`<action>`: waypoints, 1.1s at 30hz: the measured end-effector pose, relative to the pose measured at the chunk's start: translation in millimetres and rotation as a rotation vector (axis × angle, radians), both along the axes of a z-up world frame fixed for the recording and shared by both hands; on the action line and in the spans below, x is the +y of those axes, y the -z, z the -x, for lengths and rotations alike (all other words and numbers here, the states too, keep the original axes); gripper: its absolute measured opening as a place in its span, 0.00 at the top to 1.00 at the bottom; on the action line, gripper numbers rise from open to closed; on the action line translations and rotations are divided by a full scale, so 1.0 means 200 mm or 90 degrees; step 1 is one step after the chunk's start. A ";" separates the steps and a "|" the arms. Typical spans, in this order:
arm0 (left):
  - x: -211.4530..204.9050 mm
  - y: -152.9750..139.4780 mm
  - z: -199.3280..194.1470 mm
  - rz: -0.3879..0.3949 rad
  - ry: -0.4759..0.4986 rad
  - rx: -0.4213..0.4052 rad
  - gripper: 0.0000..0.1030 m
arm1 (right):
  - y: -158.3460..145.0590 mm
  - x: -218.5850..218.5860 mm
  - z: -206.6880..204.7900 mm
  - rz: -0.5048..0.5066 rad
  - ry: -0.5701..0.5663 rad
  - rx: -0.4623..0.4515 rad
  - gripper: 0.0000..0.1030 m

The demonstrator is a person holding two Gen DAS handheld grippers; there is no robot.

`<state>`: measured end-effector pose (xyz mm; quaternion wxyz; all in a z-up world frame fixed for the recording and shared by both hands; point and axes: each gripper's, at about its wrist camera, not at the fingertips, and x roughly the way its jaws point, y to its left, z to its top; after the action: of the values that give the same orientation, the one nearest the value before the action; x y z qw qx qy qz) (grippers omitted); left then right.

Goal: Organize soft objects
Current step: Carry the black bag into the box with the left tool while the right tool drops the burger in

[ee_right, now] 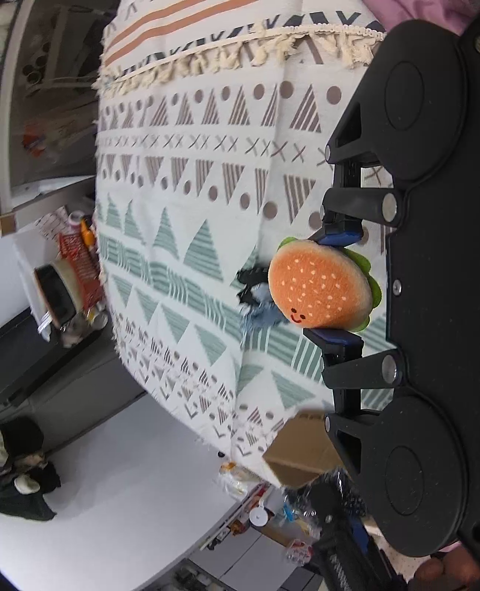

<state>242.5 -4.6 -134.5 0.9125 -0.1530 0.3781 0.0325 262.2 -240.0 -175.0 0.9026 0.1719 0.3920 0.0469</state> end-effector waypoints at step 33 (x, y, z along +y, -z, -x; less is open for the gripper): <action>0.51 0.18 0.02 0.102 -0.260 0.078 0.55 | -0.16 0.67 -0.05 -0.015 -0.145 -0.019 0.59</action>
<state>237.9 97.2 -171.4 0.8471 -0.2964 0.3954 0.1955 271.8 -106.0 -143.2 0.8949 0.1364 0.3951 0.1564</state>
